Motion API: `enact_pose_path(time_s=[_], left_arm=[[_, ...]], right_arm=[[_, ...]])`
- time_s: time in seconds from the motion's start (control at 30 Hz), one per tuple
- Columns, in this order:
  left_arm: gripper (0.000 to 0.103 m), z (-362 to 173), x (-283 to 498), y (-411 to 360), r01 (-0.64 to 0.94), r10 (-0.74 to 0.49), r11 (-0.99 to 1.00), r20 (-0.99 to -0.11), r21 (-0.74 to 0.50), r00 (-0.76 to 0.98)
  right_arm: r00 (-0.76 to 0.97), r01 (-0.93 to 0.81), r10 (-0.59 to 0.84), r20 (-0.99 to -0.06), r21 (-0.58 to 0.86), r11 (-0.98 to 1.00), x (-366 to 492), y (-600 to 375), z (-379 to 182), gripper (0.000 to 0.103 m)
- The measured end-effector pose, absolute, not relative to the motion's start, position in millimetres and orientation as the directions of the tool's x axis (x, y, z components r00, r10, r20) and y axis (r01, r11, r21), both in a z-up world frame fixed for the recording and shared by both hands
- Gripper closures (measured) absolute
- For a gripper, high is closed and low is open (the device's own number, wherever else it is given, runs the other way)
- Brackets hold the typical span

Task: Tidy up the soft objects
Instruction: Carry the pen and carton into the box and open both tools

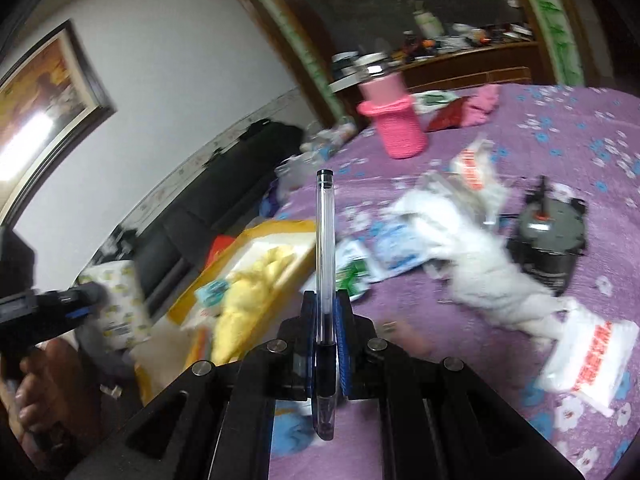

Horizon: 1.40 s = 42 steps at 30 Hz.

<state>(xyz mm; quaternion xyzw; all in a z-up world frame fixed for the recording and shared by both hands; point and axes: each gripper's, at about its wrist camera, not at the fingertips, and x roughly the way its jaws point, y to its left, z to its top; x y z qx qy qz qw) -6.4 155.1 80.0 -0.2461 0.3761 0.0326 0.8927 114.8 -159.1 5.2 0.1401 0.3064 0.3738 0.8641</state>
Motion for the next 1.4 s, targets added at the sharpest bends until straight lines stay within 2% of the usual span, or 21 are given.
enact_pose_path(time_s=[0.2, 0.37, 0.63, 0.83, 0.93, 1.03, 1.13, 1.2, 1.23, 1.27, 1.4], left_arm=[[0.084, 66, 2, 179, -0.274, -0.133, 0.852, -0.691, -0.446, 0.711], [0.084, 43, 28, 191, -0.294, -0.107, 0.864, -0.720, -0.408, 0.685], [0.085, 38, 59, 210, -0.292, -0.124, 0.860, -0.727, -0.418, 0.675], [0.084, 32, 89, 210, -0.297, -0.102, 0.881, -0.760, -0.369, 0.642], [0.084, 20, 107, 209, -0.336, -0.033, 0.895, -0.796, -0.293, 0.605], [0.084, 12, 116, 210, -0.346, -0.020, 0.897, -0.807, -0.275, 0.591], [0.082, 8, 120, 208, -0.337, -0.009, 0.906, -0.810, -0.254, 0.586], [0.063, 8, 120, 206, -0.336, 0.007, 0.912, -0.811, -0.234, 0.585], [0.058, 8, 120, 205, -0.347, 0.026, 0.912, -0.814, -0.218, 0.580], [0.055, 9, 120, 205, -0.356, 0.038, 0.910, -0.815, -0.210, 0.578], [0.054, 29, 109, 199, -0.353, 0.034, 0.906, -0.791, -0.234, 0.612]], right_arm=[[0.459, -0.639, 0.766, -0.450, 0.432, 0.637, 104, -101, 27, 0.094], [0.431, -0.672, 0.762, -0.483, 0.392, 0.629, 117, -48, 41, 0.094], [0.422, -0.607, 0.707, -0.568, 0.402, 0.685, 174, 5, 23, 0.094], [0.383, -0.590, 0.718, -0.582, 0.443, 0.675, 182, 24, 7, 0.094], [0.375, -0.582, 0.721, -0.583, 0.457, 0.672, 186, 27, 1, 0.093], [0.377, -0.576, 0.716, -0.587, 0.457, 0.678, 192, 30, -3, 0.092], [0.388, -0.575, 0.711, -0.586, 0.450, 0.684, 192, 29, -1, 0.091], [0.382, -0.570, 0.713, -0.588, 0.456, 0.683, 193, 30, -2, 0.091], [0.383, -0.567, 0.712, -0.589, 0.459, 0.684, 193, 29, -3, 0.089], [0.385, -0.561, 0.711, -0.588, 0.463, 0.686, 192, 25, -4, 0.081], [0.402, -0.551, 0.745, -0.533, 0.509, 0.661, 191, 9, 3, 0.057]])
